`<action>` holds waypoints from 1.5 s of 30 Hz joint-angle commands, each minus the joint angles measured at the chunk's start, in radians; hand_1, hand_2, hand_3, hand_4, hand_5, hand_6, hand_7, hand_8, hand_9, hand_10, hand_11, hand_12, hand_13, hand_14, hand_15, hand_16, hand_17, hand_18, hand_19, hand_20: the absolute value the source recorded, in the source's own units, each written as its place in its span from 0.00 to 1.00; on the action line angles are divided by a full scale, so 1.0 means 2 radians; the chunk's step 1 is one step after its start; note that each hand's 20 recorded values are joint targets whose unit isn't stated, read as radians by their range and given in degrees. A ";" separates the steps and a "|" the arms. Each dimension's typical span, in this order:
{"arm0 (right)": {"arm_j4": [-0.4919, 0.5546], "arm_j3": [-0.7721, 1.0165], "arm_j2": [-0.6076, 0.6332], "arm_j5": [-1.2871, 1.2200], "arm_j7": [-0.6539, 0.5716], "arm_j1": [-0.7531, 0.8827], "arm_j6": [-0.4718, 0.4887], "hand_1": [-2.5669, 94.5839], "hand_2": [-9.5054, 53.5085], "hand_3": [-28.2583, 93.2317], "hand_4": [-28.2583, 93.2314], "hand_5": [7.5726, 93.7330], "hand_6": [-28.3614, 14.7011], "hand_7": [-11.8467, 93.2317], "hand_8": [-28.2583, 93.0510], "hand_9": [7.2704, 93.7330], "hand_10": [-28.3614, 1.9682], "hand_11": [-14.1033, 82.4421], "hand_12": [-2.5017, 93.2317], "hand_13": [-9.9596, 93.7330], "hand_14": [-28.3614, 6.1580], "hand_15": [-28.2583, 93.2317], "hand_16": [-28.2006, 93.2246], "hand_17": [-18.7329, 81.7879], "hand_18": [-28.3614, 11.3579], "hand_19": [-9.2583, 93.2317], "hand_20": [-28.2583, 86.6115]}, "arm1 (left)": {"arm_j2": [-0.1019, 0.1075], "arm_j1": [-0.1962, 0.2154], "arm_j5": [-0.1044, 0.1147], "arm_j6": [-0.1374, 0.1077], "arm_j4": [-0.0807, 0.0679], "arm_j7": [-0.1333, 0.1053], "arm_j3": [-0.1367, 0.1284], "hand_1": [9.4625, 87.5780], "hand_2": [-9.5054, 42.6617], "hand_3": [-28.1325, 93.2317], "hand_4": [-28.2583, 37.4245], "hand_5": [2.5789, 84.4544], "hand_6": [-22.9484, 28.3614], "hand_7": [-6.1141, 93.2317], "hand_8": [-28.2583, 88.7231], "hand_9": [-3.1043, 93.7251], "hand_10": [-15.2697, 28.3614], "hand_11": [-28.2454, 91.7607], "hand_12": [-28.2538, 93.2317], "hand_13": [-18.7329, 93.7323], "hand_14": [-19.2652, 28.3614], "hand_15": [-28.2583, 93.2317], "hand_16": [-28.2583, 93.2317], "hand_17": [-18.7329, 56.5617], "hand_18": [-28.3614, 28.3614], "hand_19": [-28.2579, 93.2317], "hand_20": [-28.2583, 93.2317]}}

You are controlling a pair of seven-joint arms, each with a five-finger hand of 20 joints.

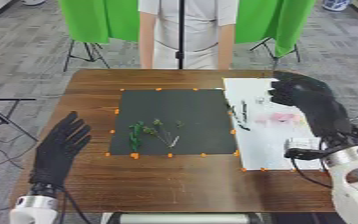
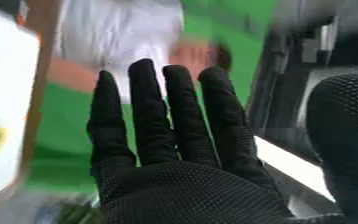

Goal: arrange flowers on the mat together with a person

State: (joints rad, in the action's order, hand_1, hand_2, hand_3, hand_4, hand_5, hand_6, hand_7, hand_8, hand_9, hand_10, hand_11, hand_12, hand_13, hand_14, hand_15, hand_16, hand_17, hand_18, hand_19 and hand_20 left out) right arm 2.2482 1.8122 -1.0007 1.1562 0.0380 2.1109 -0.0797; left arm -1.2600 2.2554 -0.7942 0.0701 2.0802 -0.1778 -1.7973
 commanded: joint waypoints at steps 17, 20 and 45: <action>-0.001 0.038 -0.042 0.009 0.014 0.075 -0.020 0.17 0.21 0.93 0.03 0.43 0.51 0.28 0.15 0.41 0.40 0.32 0.26 0.44 0.41 0.48 0.42 0.28 0.13 0.55 0.49 | -0.020 -0.005 0.000 0.017 -0.012 0.017 0.018 0.21 0.22 0.82 0.04 0.35 0.49 0.26 0.16 0.30 0.62 0.40 0.38 0.37 0.70 0.44 0.25 0.13 0.89 0.60 0.32; -0.004 0.023 -0.043 0.009 0.019 0.065 -0.024 0.17 0.21 0.93 0.03 0.42 0.51 0.28 0.15 0.41 0.40 0.32 0.26 0.44 0.41 0.48 0.42 0.28 0.13 0.55 0.49 | -0.009 -0.016 -0.002 0.018 -0.013 0.014 0.018 0.21 0.23 0.82 0.04 0.35 0.49 0.26 0.16 0.30 0.62 0.40 0.38 0.37 0.70 0.44 0.25 0.13 0.89 0.60 0.32; -0.013 0.019 -0.034 0.050 -0.026 0.017 0.034 0.18 0.25 0.94 0.03 0.43 0.51 0.28 0.15 0.44 0.40 0.34 0.26 0.45 0.40 0.49 0.41 0.28 0.13 0.56 0.50 | -0.004 -0.028 -0.001 0.027 -0.018 0.019 0.025 0.22 0.23 0.82 0.04 0.35 0.49 0.26 0.16 0.30 0.62 0.41 0.38 0.37 0.70 0.45 0.25 0.13 0.89 0.60 0.32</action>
State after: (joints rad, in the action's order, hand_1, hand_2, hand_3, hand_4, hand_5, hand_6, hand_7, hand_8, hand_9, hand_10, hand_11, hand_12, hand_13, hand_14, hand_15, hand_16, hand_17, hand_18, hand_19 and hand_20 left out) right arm 2.2205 1.8489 -1.0678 1.2546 0.0362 2.1853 -0.0644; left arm -1.2707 2.1895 -0.7987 0.1144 2.0441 -0.1526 -1.7470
